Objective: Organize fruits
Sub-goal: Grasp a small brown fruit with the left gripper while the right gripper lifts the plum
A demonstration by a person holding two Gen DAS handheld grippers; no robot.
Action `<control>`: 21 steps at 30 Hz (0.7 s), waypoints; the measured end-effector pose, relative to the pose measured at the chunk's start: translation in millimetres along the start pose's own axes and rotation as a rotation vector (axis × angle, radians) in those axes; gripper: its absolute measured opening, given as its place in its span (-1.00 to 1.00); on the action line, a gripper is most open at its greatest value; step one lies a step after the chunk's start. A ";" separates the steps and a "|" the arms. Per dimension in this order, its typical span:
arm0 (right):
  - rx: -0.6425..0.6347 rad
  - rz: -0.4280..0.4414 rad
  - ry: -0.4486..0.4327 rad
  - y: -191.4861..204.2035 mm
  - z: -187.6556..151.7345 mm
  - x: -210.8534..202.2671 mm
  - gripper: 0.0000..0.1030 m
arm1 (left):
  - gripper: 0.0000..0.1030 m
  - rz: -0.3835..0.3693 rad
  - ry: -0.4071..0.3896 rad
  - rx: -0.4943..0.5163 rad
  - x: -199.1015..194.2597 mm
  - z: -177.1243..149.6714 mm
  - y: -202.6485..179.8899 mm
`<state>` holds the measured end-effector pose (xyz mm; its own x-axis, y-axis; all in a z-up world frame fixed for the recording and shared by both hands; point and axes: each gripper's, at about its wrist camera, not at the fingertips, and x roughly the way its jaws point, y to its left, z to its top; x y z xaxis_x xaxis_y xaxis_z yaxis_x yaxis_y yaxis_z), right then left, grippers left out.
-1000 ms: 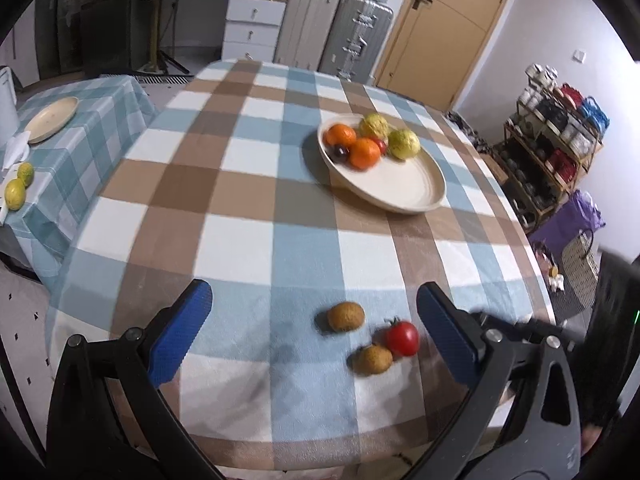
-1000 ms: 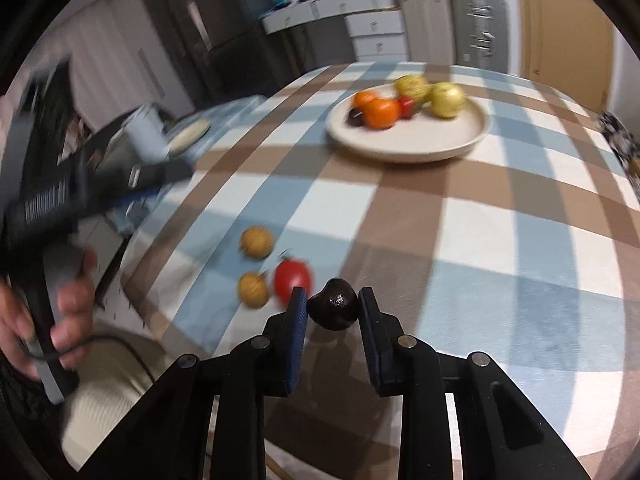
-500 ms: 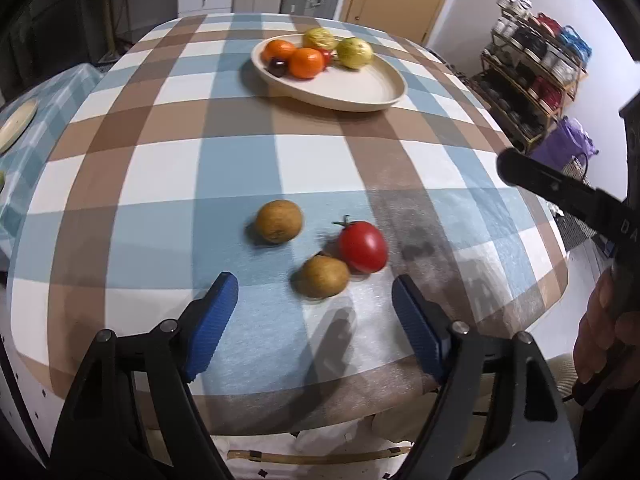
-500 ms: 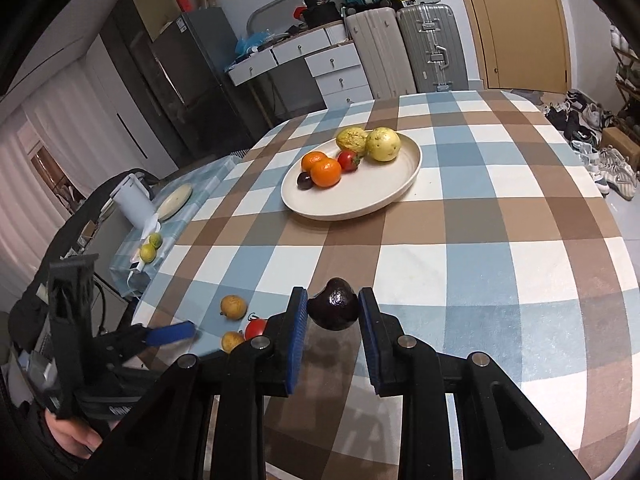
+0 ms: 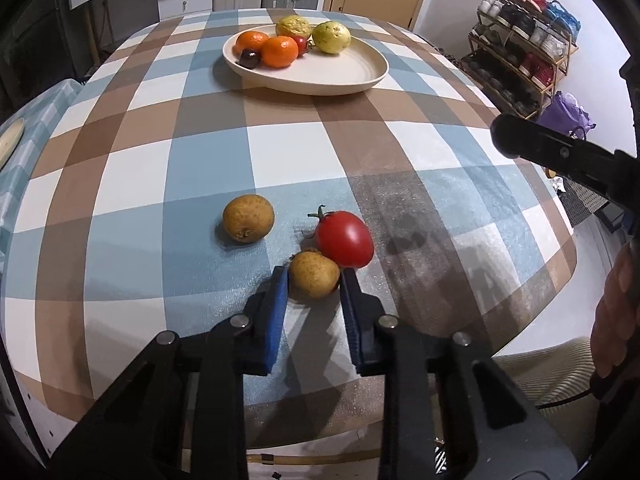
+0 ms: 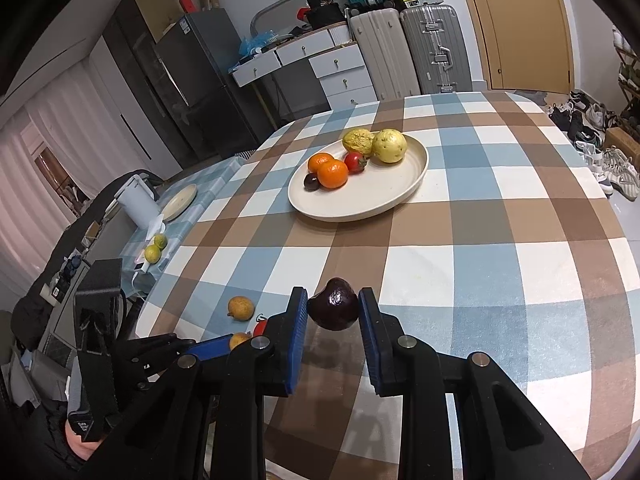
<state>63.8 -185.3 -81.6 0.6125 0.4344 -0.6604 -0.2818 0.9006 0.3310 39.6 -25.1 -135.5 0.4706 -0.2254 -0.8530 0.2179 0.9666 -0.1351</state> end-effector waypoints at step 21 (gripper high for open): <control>0.036 0.043 0.000 -5.5 9.0 0.7 -0.49 | -0.55 -0.082 -0.113 -0.050 -49.2 23.5 18.5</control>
<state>72.4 -190.1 -77.8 0.6002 0.4723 -0.6455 -0.2807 0.8801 0.3830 40.6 1.0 -84.2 0.5465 -0.3137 -0.7765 0.2179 0.9485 -0.2298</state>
